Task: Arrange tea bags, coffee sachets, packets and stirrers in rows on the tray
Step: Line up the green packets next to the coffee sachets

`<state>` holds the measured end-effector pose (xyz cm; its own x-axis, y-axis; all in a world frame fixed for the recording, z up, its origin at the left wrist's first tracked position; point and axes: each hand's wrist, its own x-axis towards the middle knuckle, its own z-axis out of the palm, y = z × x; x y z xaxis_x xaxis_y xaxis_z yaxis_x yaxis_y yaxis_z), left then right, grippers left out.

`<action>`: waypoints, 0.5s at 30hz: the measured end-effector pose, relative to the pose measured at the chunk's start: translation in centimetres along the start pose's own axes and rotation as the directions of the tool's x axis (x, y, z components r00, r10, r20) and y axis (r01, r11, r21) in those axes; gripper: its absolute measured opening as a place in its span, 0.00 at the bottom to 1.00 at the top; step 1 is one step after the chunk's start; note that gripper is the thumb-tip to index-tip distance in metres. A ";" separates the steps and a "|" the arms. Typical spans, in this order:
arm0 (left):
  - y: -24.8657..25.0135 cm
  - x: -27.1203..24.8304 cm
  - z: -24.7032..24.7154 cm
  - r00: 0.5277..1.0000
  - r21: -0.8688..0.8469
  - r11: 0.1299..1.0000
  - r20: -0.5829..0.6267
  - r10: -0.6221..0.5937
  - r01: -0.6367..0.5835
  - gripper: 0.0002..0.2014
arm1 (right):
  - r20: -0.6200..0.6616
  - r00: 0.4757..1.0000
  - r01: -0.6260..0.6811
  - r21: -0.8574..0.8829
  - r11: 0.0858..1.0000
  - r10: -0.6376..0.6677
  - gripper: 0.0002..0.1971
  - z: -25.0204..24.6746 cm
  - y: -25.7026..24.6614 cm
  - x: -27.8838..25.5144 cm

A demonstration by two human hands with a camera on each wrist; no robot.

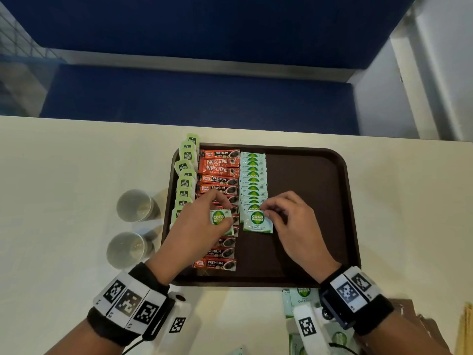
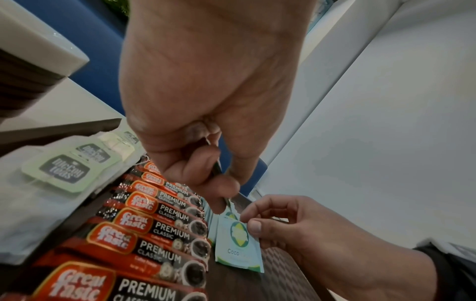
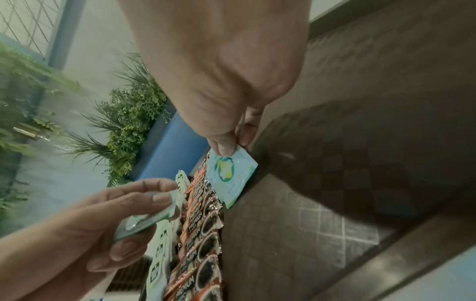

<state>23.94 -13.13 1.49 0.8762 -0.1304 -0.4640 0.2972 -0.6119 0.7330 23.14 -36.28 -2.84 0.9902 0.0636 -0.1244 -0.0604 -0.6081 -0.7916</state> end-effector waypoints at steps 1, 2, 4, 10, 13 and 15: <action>0.0 0.0 0.1 1.000 -0.006 1.000 0.006 -0.001 0.001 0.11 | -0.011 1.000 -0.005 0.000 1.000 0.005 0.07 0.1 0.0 -0.1; -0.1 0.0 0.1 1.000 -0.011 1.000 0.010 0.001 0.000 0.11 | -0.020 1.000 -0.017 0.003 1.000 0.018 0.08 0.2 0.1 -0.2; -0.1 -0.1 0.2 1.000 -0.015 1.000 0.012 0.003 -0.002 0.11 | -0.027 0.998 -0.050 0.006 0.999 0.050 0.13 0.2 0.2 -0.7; -0.2 -0.1 0.1 1.000 -0.001 1.000 -0.001 0.012 -0.012 0.11 | 0.054 0.994 -0.096 -0.046 0.994 0.099 0.32 0.5 0.8 -2.2; -0.2 -0.1 0.1 1.000 0.009 1.000 -0.010 0.005 -0.005 0.11 | 0.028 0.996 -0.082 -0.026 0.996 0.083 0.33 1.0 0.7 -2.1; -0.1 -0.2 0.0 1.000 0.002 1.000 -0.015 0.000 0.000 0.11 | -0.005 0.997 -0.076 -0.008 0.997 0.076 0.31 1.2 0.4 -1.8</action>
<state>23.69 -13.05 1.51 0.8815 -0.1188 -0.4570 0.2966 -0.6138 0.7317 21.16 -35.73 -3.64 0.9834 0.0132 -0.1807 -0.1341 -0.6176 -0.7750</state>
